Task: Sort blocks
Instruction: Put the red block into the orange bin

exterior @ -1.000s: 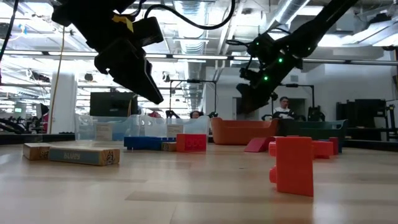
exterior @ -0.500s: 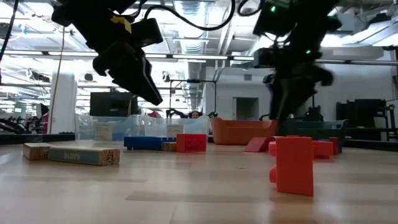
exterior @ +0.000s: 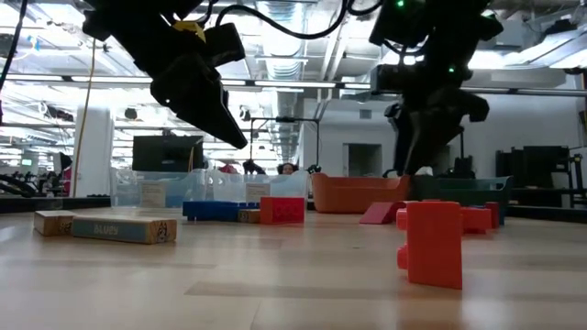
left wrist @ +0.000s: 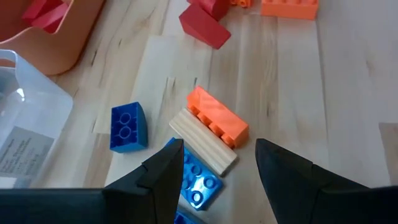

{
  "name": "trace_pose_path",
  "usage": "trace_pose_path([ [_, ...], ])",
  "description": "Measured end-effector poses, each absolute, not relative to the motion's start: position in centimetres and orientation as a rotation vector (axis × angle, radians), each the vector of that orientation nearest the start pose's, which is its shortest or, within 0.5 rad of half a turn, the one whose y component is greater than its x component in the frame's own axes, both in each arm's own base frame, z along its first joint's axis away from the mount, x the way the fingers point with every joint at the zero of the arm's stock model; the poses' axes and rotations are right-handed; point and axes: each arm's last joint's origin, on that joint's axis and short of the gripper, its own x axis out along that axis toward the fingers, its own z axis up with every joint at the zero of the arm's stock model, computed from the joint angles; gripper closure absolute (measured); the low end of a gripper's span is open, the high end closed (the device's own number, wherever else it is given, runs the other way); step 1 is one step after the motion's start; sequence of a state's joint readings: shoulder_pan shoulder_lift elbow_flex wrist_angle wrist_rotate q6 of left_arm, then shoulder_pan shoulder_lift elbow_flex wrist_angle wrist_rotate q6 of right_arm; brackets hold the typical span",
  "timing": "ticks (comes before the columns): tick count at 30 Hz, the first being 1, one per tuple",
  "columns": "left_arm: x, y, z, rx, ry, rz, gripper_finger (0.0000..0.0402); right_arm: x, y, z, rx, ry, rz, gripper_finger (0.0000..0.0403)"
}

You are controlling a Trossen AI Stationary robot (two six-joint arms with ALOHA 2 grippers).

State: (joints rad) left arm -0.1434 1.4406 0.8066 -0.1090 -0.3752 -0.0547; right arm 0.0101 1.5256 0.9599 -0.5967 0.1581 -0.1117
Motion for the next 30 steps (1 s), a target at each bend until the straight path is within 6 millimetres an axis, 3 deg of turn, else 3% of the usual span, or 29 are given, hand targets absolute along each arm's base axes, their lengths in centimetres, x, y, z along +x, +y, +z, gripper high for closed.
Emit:
trace_pose_path([
  [10, 28.6, -3.0, 20.3, 0.144, 0.731, 0.242, 0.021, 30.7, -0.8, 17.7, -0.271, 1.315, -0.008, 0.0159],
  [18, 28.4, -3.0, 20.2, 0.154, 0.75, 0.239, 0.021, 31.0, -2.1, 14.8, -0.282, 1.473, 0.002, 0.0159],
  [22, 28.4, -3.0, 20.1, 0.158, 0.753, 0.238, 0.021, 31.0, -2.6, 14.2, -0.271, 1.501, -0.007, 0.0163],
  [25, 28.4, -3.0, 20.1, 0.16, 0.759, 0.238, 0.021, 30.8, -2.6, 14.1, -0.272, 1.524, 0.0, 0.0188],
  [30, 28.3, -3.0, 20.0, 0.164, 0.773, 0.238, 0.021, 30.8, -2.6, 14.2, -0.278, 1.532, 0.012, 0.0268],
])
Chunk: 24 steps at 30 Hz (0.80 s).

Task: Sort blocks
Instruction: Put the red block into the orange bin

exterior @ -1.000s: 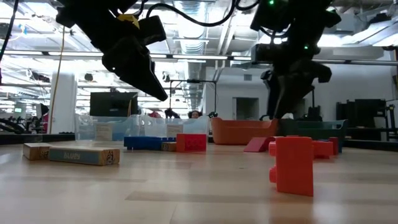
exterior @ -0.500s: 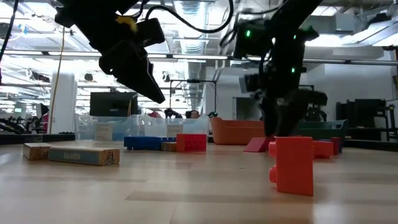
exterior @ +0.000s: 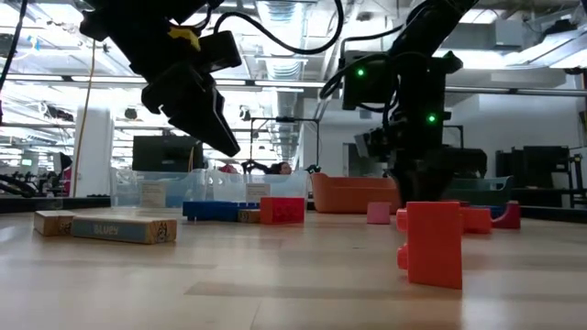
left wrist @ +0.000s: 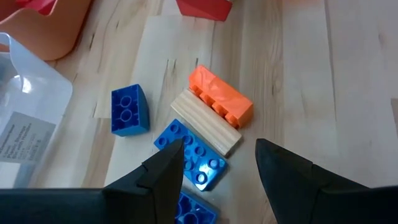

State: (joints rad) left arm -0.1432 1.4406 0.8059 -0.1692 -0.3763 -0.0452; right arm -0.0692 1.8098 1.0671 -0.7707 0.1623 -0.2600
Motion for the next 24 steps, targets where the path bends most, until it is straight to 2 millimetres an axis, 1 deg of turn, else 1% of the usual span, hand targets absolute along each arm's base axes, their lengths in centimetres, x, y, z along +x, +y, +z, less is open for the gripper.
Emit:
trace_pose_path([
  [3, 28.3, -3.0, 20.0, 0.164, 0.772, 0.238, 0.021, 31.2, -2.6, 14.7, -0.282, 1.527, 0.01, 0.0312],
  [5, 28.3, -3.0, 20.0, 0.163, 0.772, 0.238, 0.021, 31.7, -2.5, 15.3, -0.291, 1.502, 0.006, 0.033],
  [9, 28.2, -3.0, 20.0, 0.162, 0.778, 0.239, 0.021, 32.2, -2.5, 16.7, -0.295, 1.49, 0.007, 0.0336],
  [11, 28.2, -3.0, 19.9, 0.155, 0.787, 0.243, 0.021, 31.9, -2.4, 17.3, -0.313, 1.522, 0.032, 0.0329],
  [14, 28.1, -3.0, 19.8, 0.15, 0.8, 0.245, 0.021, 31.0, -2.5, 17.8, -0.344, 1.584, 0.077, 0.031],
  [17, 28.1, -3.0, 19.8, 0.144, 0.799, 0.247, 0.021, 30.4, -2.9, 18.0, -0.346, 1.642, 0.09, 0.0276],
  [20, 28.2, -3.0, 19.9, 0.139, 0.789, 0.246, 0.021, 29.9, -3.4, 18.0, -0.333, 1.684, 0.082, 0.023],
  [24, 28.2, -3.0, 19.9, 0.138, 0.784, 0.246, 0.021, 30.0, -3.8, 18.0, -0.324, 1.673, 0.061, 0.0163],
])
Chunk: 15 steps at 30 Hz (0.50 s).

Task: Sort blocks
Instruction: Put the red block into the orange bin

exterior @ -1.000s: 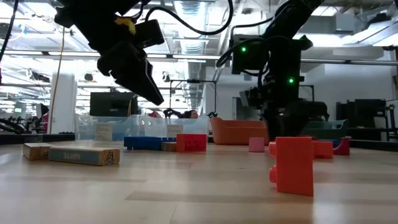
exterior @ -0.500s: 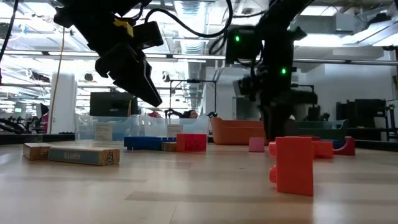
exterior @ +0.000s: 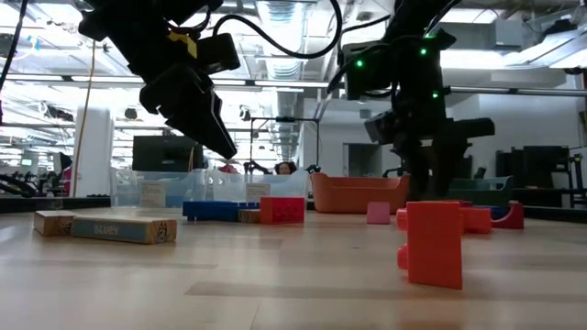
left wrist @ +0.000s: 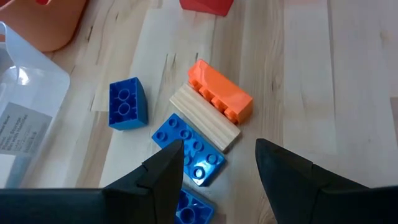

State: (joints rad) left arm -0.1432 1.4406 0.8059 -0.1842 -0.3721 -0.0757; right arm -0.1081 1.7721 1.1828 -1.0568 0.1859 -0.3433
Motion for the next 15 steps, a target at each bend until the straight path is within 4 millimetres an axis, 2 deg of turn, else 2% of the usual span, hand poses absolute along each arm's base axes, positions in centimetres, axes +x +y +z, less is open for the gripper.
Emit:
trace_pose_path([
  [4, 28.2, -3.0, 19.9, 0.138, 0.784, 0.246, 0.021, 30.2, -3.8, 18.0, -0.352, 1.657, 0.035, 0.0129],
  [9, 28.2, -3.0, 19.9, 0.138, 0.785, 0.245, 0.021, 30.6, -3.4, 17.7, -0.37, 1.612, 0.038, 0.0127],
  [15, 28.1, -3.0, 19.8, 0.141, 0.796, 0.245, 0.021, 29.6, -3.1, 16.3, -0.368, 1.651, 0.048, 0.0127],
])
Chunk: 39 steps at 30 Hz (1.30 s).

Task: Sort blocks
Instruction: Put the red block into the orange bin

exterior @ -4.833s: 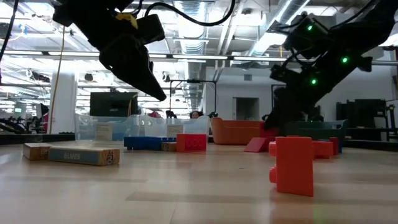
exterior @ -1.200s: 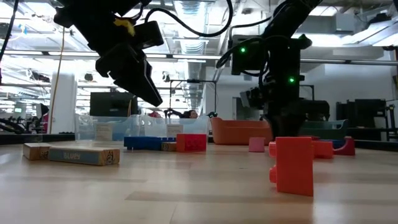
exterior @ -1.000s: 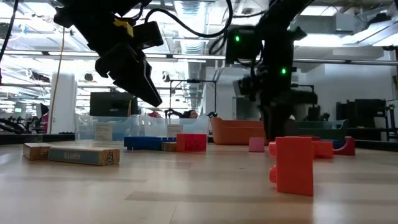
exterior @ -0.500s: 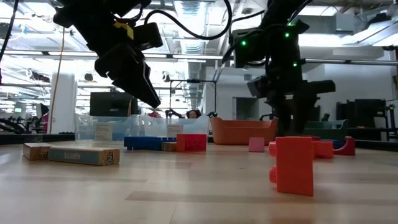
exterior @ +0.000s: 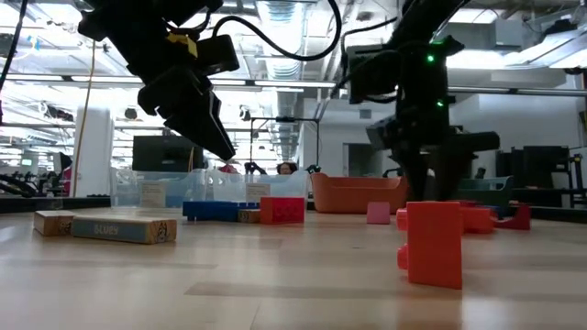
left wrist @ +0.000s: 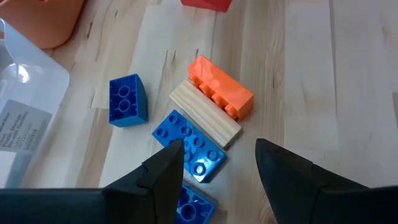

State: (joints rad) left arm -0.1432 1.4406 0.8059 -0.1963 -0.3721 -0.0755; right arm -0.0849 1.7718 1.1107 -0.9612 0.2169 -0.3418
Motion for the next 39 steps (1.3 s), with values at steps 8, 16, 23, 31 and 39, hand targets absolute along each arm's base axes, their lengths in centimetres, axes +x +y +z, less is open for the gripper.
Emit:
trace_pose_path([
  [8, 28.1, -3.0, 19.9, 0.143, 0.793, 0.245, 0.021, 28.9, -3.5, 14.9, -0.361, 1.653, 0.041, 0.0137],
  [16, 28.1, -3.0, 19.9, 0.14, 0.792, 0.246, 0.021, 28.8, -4.1, 14.8, -0.328, 1.649, 0.041, 0.0255],
  [23, 28.1, -3.0, 19.9, 0.138, 0.793, 0.247, 0.021, 29.5, -4.9, 15.9, -0.296, 1.63, 0.027, 0.0262],
  [31, 27.9, -3.0, 19.7, 0.118, 0.817, 0.259, 0.021, 31.7, -10.0, 21.0, -0.272, 1.284, -0.164, 0.025],
  [39, 27.7, -3.9, 19.9, 0.138, 0.81, 0.242, 0.021, 31.6, -16.9, 23.2, -0.187, 1.054, -0.424, 0.0249],
])
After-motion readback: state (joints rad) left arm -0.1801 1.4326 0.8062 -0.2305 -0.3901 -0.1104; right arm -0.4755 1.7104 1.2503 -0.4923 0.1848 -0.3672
